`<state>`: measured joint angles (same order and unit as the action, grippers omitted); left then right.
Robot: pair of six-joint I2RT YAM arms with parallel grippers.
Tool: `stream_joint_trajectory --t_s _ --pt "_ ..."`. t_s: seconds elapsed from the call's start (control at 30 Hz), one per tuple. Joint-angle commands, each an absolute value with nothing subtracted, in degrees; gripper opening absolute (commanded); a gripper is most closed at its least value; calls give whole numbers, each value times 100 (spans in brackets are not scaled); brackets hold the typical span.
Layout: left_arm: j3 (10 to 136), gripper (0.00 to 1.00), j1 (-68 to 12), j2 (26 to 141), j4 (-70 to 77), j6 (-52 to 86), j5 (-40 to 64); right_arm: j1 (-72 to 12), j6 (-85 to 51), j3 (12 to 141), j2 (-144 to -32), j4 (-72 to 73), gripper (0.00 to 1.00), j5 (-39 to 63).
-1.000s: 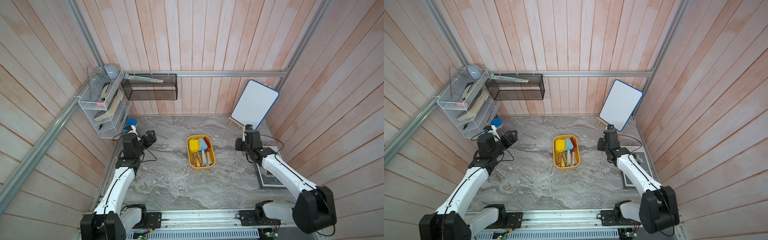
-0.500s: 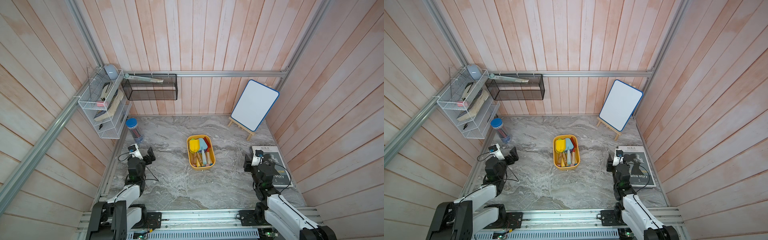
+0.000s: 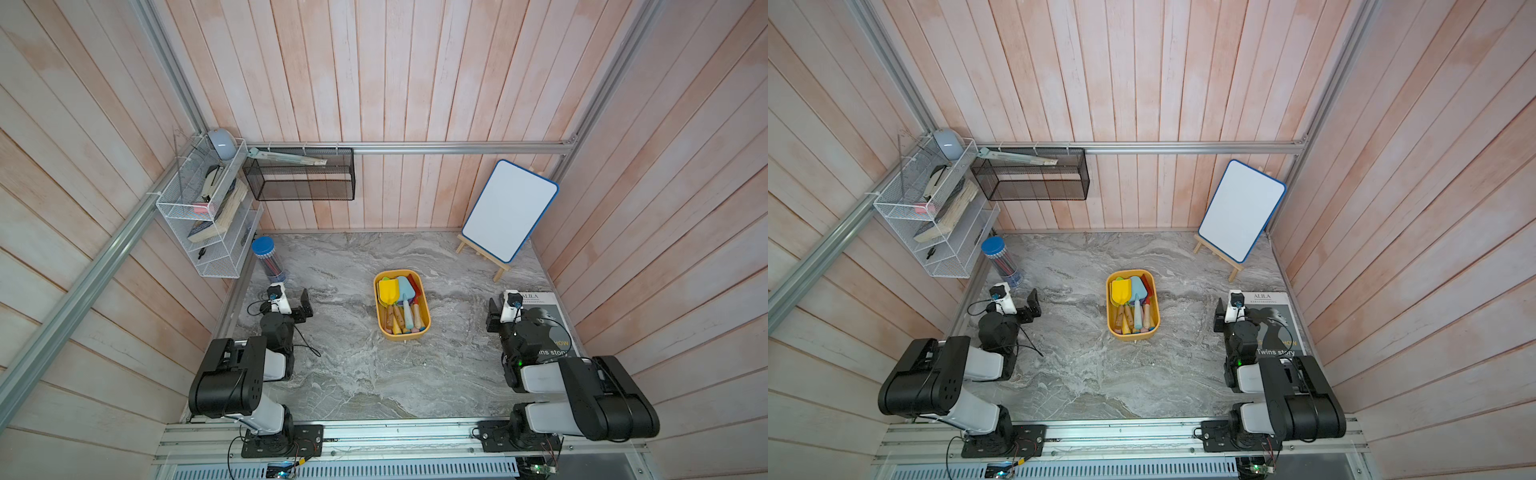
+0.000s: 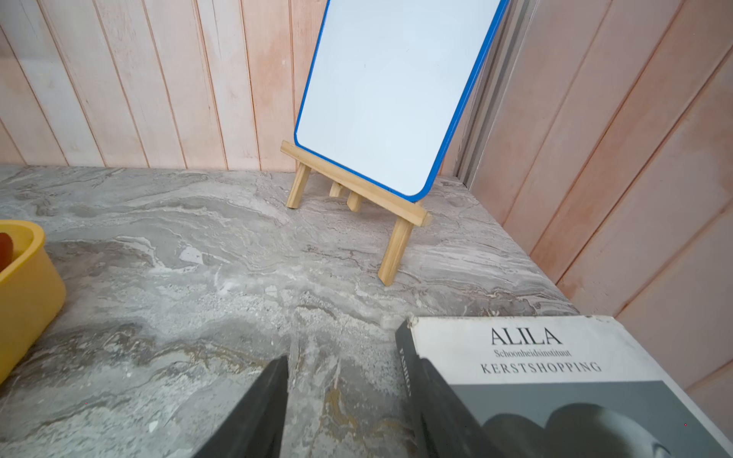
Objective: Put the shovel into the storage box
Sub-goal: Reset both arms
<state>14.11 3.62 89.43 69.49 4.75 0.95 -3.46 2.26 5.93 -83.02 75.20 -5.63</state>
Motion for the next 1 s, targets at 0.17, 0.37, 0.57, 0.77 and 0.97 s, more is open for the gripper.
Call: stream_joint_trajectory --t_s 0.17,0.37,0.57,0.77,0.97 --pt "1434 100 396 8936 6946 334 288 296 -312 1217 -8939 7651 95 -212" --pt "1433 100 387 8930 6942 325 283 288 -283 1162 -8960 7793 98 -205" --pt "1591 100 368 8942 6651 79 827 282 -290 1170 -8937 7724 98 -219" --pt "1626 100 364 8960 6613 79 827 279 -282 1169 -8934 7730 98 -223" --pt "1591 100 368 8943 6664 79 832 281 -273 1184 -8932 7709 98 -211"
